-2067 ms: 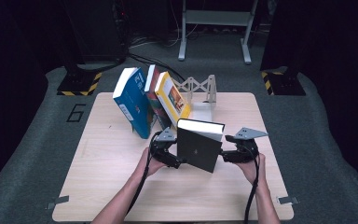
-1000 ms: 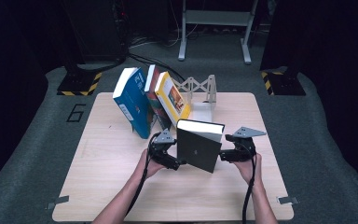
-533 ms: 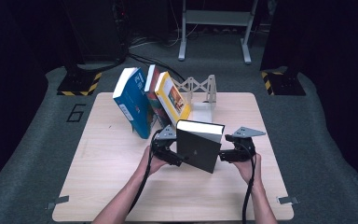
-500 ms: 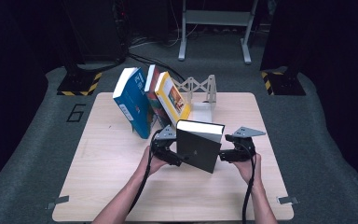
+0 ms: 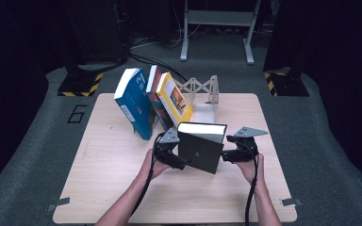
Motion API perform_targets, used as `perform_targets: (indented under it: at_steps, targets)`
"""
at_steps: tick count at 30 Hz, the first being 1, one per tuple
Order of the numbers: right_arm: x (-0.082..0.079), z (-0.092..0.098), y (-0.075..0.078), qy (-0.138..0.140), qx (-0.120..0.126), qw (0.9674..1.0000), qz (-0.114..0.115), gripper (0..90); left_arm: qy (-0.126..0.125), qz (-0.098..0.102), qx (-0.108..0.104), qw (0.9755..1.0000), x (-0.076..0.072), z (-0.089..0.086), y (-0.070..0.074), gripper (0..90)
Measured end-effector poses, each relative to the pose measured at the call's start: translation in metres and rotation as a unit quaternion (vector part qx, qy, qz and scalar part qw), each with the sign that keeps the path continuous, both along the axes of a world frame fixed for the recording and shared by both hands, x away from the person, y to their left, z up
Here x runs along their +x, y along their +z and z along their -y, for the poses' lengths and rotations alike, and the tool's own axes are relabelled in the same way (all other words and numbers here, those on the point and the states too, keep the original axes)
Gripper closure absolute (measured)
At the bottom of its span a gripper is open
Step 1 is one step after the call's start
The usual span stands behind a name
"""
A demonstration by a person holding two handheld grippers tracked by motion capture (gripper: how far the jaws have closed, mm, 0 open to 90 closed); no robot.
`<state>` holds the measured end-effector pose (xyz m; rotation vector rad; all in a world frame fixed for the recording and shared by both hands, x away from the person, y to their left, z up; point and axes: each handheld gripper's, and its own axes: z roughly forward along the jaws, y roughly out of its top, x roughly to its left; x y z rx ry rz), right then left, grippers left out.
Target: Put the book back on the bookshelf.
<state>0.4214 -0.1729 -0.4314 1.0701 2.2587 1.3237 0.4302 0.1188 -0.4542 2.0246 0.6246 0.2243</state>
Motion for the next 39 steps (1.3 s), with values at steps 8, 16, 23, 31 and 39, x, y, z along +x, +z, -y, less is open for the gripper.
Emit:
perform_targets:
  at_steps: [8,16,23,31,39]
  targets:
    - [0.003,0.0,0.001,0.005,-0.002,1.0,0.0,23.2,0.009,0.006,0.0,0.9999,-0.006,0.0,-0.001,4.2]
    - [0.0,0.0,0.002,-0.004,-0.012,0.9999,-0.001,22.6,0.01,0.006,-0.005,0.9999,-0.006,-0.002,-0.001,6.6]
    - [-0.006,0.003,0.006,0.003,-0.011,0.9999,-0.001,22.1,0.004,0.006,-0.004,1.0,0.001,0.002,-0.001,7.1]
    - [-0.01,0.011,0.009,-0.021,-0.017,0.9996,0.002,24.1,0.001,0.008,-0.008,0.9999,0.002,0.001,0.0,8.6]
    - [-0.002,0.006,0.005,-0.034,-0.013,0.9993,-0.001,24.9,-0.009,0.012,-0.005,0.9999,-0.002,0.001,0.001,9.1]
